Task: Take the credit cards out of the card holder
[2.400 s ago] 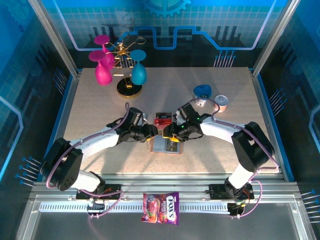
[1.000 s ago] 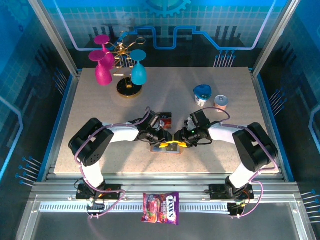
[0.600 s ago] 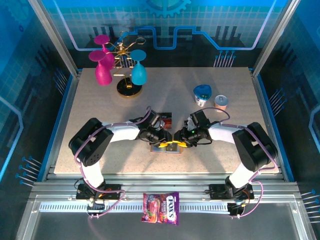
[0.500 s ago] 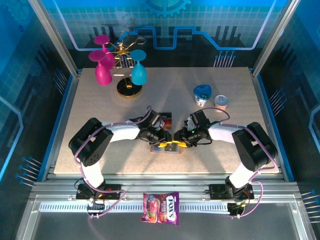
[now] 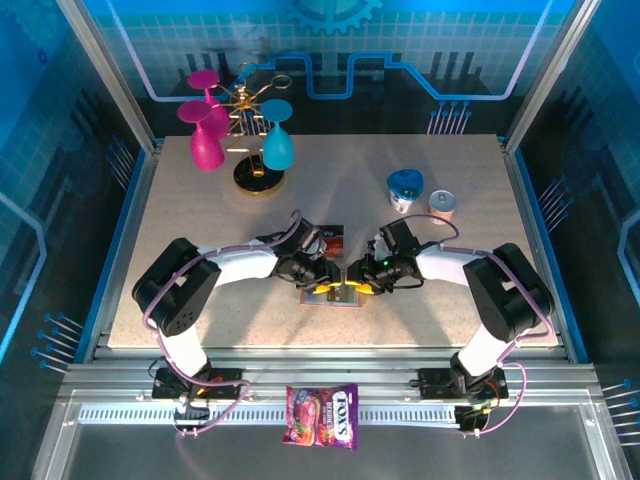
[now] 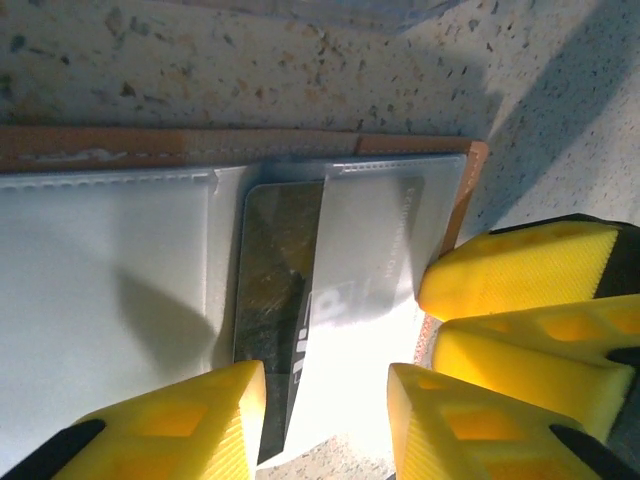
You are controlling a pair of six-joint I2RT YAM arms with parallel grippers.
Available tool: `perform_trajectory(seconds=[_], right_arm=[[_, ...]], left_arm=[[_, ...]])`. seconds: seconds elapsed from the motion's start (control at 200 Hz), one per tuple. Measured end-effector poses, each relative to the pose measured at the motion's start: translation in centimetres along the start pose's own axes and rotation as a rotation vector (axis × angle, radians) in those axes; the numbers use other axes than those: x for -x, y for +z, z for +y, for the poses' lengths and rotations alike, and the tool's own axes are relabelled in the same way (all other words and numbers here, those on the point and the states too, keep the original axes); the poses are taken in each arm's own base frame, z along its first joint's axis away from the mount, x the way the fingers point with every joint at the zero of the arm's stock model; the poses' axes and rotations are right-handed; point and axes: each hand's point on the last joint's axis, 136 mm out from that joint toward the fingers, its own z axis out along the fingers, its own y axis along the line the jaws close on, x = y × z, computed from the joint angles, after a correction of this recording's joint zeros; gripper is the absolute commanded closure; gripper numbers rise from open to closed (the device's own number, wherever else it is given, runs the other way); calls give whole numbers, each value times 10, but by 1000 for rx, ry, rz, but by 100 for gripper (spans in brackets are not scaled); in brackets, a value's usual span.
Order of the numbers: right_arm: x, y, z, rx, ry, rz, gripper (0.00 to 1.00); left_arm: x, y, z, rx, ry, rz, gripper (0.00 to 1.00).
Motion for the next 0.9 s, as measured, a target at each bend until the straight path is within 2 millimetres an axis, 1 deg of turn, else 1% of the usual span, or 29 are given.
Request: perform_trajectory(seconds=[0.215, 0.345, 0.415, 0.62, 0.74, 0.901], right_arm=[[-2, -6, 2, -11, 3, -4, 58], [1, -8, 9, -10, -8, -13, 59], [1, -8, 14, -5, -21, -14, 60], [-5, -2, 23, 2, -49, 4, 61], [-6, 3, 23, -3, -52, 14, 62], [-6, 11, 14, -21, -32, 31, 65]], left_arm=[[6, -13, -7, -12, 7, -43, 62], [13, -24, -11, -37, 4, -78, 63], [16, -27, -9, -47, -8, -93, 63], [15, -24, 11, -54, -72, -98, 65], [15, -23, 9, -79, -84, -95, 66], [16, -21, 3, -113, -74, -87, 68]])
